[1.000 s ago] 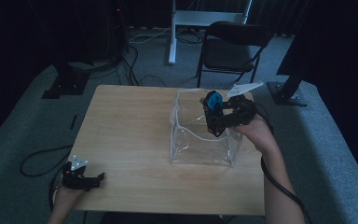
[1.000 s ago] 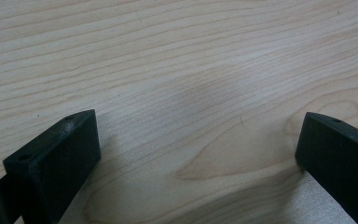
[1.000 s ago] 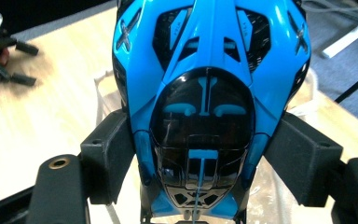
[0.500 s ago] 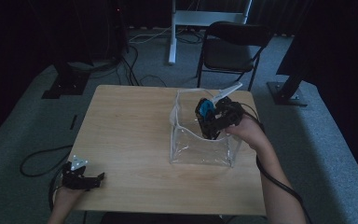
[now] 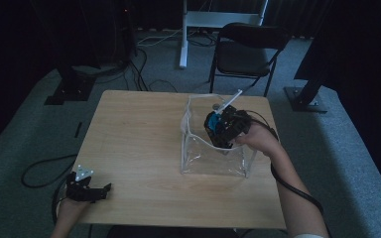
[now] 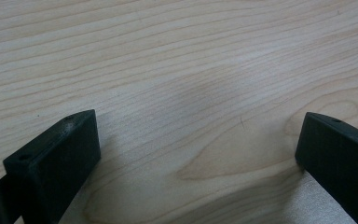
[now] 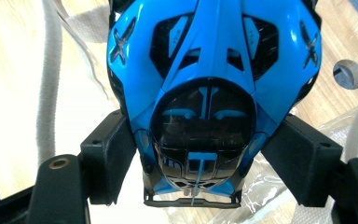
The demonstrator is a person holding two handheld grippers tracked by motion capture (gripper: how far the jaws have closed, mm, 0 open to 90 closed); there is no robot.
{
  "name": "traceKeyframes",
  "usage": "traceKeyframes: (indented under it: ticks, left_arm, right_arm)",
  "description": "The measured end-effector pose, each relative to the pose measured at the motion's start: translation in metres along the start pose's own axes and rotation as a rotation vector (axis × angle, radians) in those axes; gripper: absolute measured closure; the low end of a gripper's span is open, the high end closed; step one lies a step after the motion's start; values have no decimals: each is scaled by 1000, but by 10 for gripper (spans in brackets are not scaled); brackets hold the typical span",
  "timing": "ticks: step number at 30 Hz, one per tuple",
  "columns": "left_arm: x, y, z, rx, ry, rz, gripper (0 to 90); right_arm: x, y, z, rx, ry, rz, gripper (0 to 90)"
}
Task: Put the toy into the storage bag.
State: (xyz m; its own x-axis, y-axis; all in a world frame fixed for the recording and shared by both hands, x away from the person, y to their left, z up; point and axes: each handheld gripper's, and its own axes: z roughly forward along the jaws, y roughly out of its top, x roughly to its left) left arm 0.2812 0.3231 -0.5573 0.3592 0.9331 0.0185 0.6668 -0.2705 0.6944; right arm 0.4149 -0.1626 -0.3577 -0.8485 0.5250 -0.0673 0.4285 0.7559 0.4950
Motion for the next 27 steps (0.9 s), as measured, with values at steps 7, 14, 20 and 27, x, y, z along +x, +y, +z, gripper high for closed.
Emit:
traceKeyframes:
  ticks: [7, 14, 20, 27]
  left_arm:
    - [0, 0, 0, 0, 0, 0, 3]
    - [0, 0, 0, 0, 0, 0, 3]
    - [0, 0, 0, 0, 0, 0, 3]
    - [0, 0, 0, -1, 0, 0, 3]
  right_arm:
    - [2, 4, 10, 80, 1, -42, 262]
    - [5, 6, 18, 145, -5, -76, 262]
    - [8, 9, 24, 209, 1, -126, 261]
    - [16, 15, 28, 272, 12, -221, 261]
